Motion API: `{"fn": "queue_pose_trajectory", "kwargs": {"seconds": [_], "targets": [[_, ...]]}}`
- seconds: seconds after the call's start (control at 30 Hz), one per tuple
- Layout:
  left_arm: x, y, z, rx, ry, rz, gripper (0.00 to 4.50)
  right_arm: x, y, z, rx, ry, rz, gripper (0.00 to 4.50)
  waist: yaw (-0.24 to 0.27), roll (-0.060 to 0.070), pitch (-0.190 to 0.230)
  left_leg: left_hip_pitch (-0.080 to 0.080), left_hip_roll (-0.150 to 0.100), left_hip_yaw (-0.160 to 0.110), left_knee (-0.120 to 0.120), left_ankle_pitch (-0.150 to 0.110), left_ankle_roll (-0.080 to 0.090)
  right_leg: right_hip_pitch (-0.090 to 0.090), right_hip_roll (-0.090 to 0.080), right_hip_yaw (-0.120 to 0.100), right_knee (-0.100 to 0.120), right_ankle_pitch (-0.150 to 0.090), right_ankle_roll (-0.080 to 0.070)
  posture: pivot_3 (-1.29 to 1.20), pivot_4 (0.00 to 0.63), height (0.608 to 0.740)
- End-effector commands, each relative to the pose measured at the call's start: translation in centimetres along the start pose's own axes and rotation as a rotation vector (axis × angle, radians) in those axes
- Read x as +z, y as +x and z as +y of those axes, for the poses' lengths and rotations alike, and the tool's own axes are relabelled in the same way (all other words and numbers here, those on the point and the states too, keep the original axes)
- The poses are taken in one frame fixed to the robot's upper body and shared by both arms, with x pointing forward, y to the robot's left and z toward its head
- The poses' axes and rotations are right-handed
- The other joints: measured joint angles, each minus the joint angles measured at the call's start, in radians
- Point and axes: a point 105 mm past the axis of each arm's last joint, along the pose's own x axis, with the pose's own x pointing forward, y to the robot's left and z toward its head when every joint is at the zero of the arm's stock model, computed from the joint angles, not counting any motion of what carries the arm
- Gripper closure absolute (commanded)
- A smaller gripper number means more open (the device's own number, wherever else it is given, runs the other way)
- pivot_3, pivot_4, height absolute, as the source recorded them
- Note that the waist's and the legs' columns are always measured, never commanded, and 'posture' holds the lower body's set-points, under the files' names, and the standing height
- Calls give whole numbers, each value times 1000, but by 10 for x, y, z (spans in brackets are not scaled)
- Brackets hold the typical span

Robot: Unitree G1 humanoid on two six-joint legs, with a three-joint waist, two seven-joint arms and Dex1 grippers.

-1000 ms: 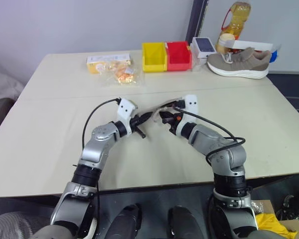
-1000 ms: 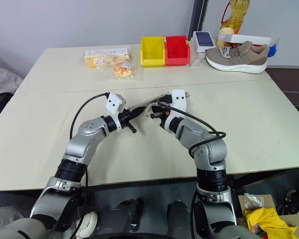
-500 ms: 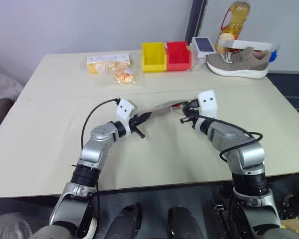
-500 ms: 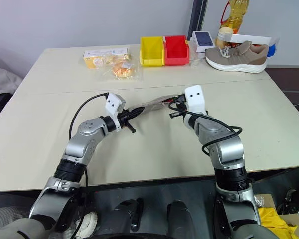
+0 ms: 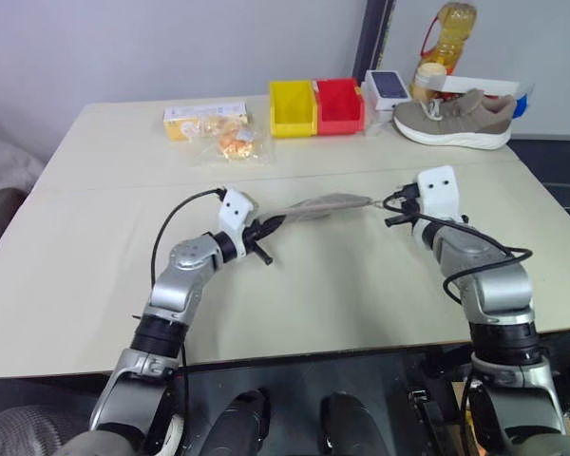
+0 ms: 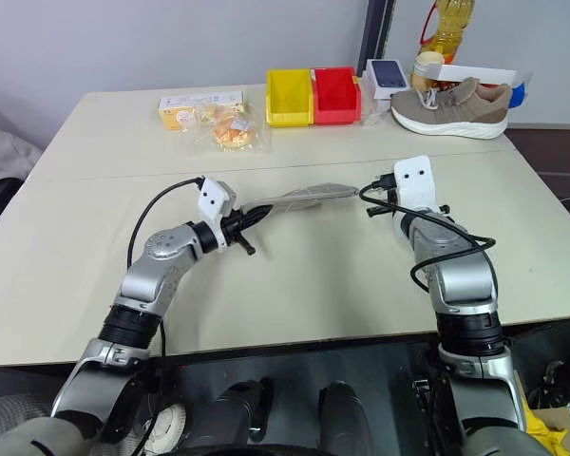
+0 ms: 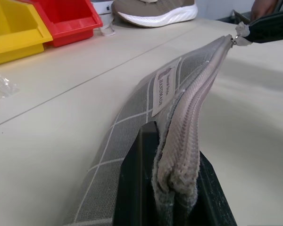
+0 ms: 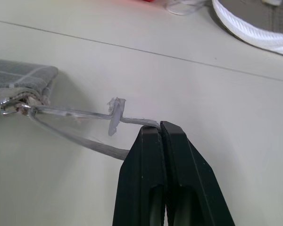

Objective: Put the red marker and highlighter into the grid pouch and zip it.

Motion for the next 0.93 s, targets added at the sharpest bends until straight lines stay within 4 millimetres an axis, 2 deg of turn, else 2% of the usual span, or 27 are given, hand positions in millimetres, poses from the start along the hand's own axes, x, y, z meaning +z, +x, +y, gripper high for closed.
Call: {"fn": "queue_pose_trajectory", "kwargs": {"seconds": [0.03,0.2,0.27,0.4,0.5,0.6,0.73,0.83,0.93], "targets": [[0,-12,4,7,-16,2,3834,14,-11,0,104,-23,-67,3914,1,0,0,0,0,0,0,0,0,0,0,0,0,0,0,0,150,740],[-5,-23,2,24,-44,21,1613,16,-26,8,275,-4,-113,1659,2,0,0,0,0,0,0,0,0,0,0,0,0,0,0,0,150,740],[-9,-35,3,45,-73,31,628,13,-33,6,321,6,-125,668,2,0,0,-1,0,0,0,0,1,0,-1,0,-1,0,0,0,150,740],[-21,-61,4,99,-130,65,628,1,-50,6,414,-3,-153,668,4,0,0,-1,0,0,0,-1,1,0,-1,0,-2,0,0,0,150,740],[-42,-90,15,205,-142,120,628,-20,-65,2,470,23,-134,668,4,0,0,-1,0,0,0,-1,2,1,-2,0,-3,0,0,0,150,740],[-47,-113,28,314,-145,129,628,-31,-71,-8,462,64,-135,668,4,1,1,-1,1,0,0,-2,2,1,-2,0,-3,0,0,0,150,740],[-50,-139,42,415,-121,143,628,-35,-75,-15,459,111,-157,668,4,1,1,0,2,0,1,-2,2,2,-2,0,-3,-1,-1,0,150,740],[-52,-153,50,467,-107,159,628,-37,-75,-17,457,112,-163,668,5,1,1,0,2,0,1,-2,2,1,-2,0,-4,-1,-1,0,150,740],[-51,-157,56,495,-104,154,628,-38,-74,-19,452,115,-173,668,7,1,1,-1,2,0,0,-2,2,1,-2,0,-5,-1,-1,0,150,740]]}}
